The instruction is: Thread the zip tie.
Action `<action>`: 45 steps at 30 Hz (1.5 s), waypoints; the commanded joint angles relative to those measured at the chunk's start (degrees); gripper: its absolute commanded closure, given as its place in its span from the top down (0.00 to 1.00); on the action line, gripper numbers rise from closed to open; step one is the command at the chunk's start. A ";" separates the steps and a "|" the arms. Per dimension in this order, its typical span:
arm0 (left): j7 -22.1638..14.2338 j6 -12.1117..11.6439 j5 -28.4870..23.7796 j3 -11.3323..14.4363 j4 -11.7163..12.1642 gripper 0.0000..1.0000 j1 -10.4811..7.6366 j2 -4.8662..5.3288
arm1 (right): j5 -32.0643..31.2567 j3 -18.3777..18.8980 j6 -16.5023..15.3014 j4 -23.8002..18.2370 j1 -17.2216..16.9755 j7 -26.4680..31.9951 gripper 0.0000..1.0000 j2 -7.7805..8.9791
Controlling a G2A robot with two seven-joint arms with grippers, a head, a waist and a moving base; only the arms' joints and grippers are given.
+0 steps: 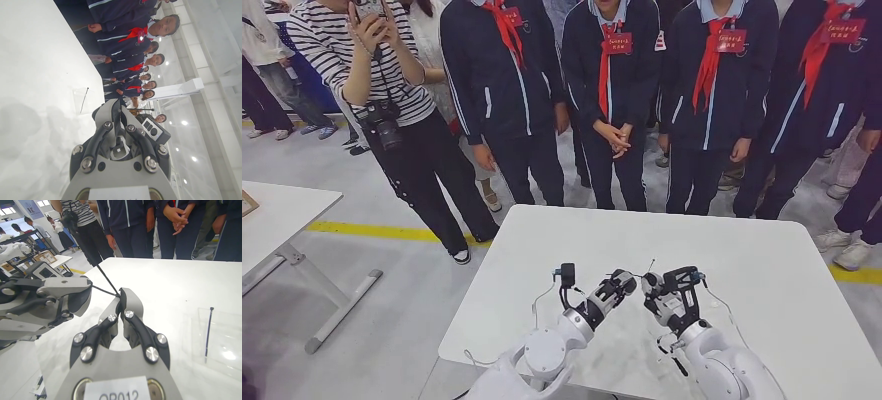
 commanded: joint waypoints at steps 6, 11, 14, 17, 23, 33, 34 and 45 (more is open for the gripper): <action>-0.35 -1.93 -0.50 -0.15 -0.29 0.00 0.30 -0.07 | -0.19 -0.37 -0.30 0.42 0.25 0.36 0.00 0.04; -0.08 -2.68 -1.13 -0.47 -0.34 0.00 0.42 -0.13 | -0.36 -0.42 -0.35 0.73 0.22 0.35 0.00 0.10; 0.04 -3.19 -1.57 -0.80 -0.43 0.00 0.55 -0.14 | -0.36 -0.52 -0.45 1.20 0.28 0.39 0.00 0.12; 0.15 -3.74 -2.11 -1.13 -0.61 0.00 0.76 -0.16 | -0.35 -0.68 -0.51 1.65 0.40 0.29 0.00 0.12; -0.19 -4.44 -2.59 -1.55 -0.87 0.00 1.23 -0.13 | -0.28 -0.87 -0.53 2.54 0.66 0.04 0.00 0.11; -0.75 -5.91 -2.70 -2.29 -2.01 0.00 2.35 -0.01 | -0.67 -1.27 -0.14 3.65 0.78 -0.06 0.00 0.13; -0.80 -6.01 -2.69 -2.33 -2.07 0.00 2.43 -0.01 | -0.69 -1.32 -0.11 3.71 0.78 -0.12 0.00 0.13; -0.97 -7.66 -3.06 -2.77 -2.67 0.00 3.23 0.00 | -0.98 -1.96 0.27 4.71 1.20 -0.25 0.00 0.06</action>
